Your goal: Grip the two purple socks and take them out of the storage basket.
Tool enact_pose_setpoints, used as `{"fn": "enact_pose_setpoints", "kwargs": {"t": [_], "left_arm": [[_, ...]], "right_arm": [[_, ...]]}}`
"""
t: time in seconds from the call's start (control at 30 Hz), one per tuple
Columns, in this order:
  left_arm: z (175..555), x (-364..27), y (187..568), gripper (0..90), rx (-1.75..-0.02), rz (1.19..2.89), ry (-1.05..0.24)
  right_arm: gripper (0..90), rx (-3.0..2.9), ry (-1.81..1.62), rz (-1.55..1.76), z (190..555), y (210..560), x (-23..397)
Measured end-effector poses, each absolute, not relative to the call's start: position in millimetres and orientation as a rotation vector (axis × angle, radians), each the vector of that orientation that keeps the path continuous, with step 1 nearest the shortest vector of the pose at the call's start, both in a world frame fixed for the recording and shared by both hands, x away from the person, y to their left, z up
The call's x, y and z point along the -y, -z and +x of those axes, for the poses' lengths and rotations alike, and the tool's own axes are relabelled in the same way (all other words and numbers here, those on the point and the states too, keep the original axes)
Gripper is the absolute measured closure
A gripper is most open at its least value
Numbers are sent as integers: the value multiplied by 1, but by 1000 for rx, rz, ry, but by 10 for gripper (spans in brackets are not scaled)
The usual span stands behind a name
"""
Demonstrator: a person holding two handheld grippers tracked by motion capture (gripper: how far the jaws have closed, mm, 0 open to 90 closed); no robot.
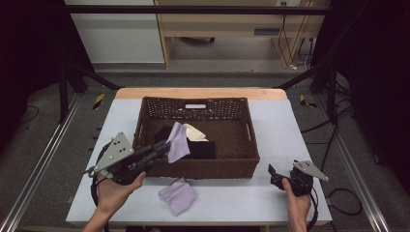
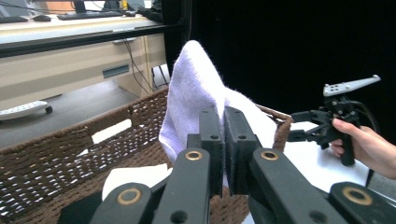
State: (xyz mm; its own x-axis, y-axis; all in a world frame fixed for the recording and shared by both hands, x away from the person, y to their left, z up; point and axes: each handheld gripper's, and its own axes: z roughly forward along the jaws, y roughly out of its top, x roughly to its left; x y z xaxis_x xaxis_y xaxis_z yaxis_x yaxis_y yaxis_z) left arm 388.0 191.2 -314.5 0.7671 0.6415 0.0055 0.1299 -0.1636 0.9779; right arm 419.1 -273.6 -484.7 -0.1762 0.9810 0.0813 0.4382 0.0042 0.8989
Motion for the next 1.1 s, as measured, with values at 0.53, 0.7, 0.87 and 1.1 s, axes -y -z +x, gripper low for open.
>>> {"fn": "enact_pose_setpoints", "kwargs": {"t": [0.53, 0.7, 0.87, 1.1], "left_arm": [[355, -178, 332, 868, -540, 1762, -426], [353, -168, 347, 868, -536, 1806, -396], [355, -158, 365, 868, -539, 1851, -348], [358, -143, 392, 868, -542, 1920, -280]], "right_arm": [[45, -1668, -1130, 1471, 419, 485, 274], [44, -1668, -1131, 1469, 419, 485, 274], [45, -1668, -1131, 1469, 419, 485, 274], [45, -1668, -1131, 1471, 419, 485, 274]]}}
